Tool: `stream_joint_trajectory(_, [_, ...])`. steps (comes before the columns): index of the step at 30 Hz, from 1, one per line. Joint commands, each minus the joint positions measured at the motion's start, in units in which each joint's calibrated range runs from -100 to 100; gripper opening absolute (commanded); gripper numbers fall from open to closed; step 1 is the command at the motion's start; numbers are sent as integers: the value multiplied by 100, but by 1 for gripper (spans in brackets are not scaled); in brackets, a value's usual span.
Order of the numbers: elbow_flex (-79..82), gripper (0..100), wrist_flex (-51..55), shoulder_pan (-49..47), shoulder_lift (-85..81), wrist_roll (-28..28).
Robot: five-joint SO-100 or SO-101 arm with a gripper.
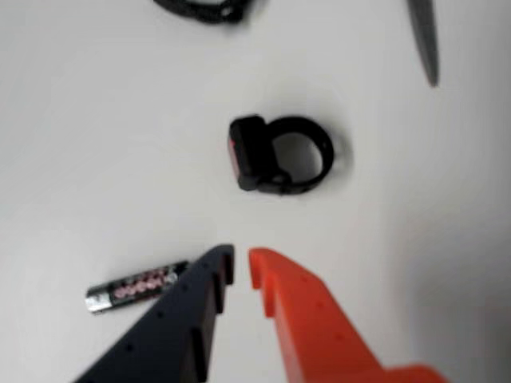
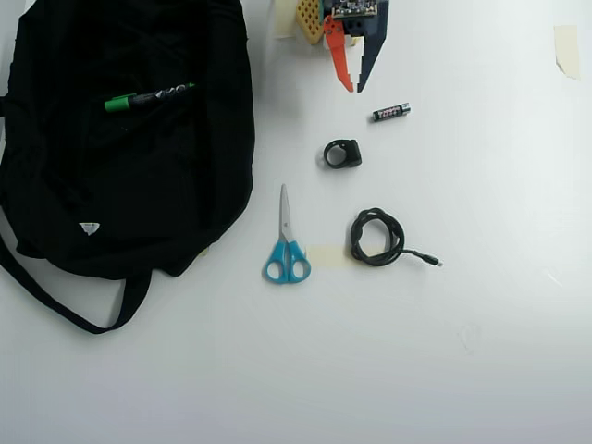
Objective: Put the green marker into the black bag
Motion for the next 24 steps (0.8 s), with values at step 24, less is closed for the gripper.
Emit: stream_joint_trajectory(24, [2077,2,0,-79,-980,34])
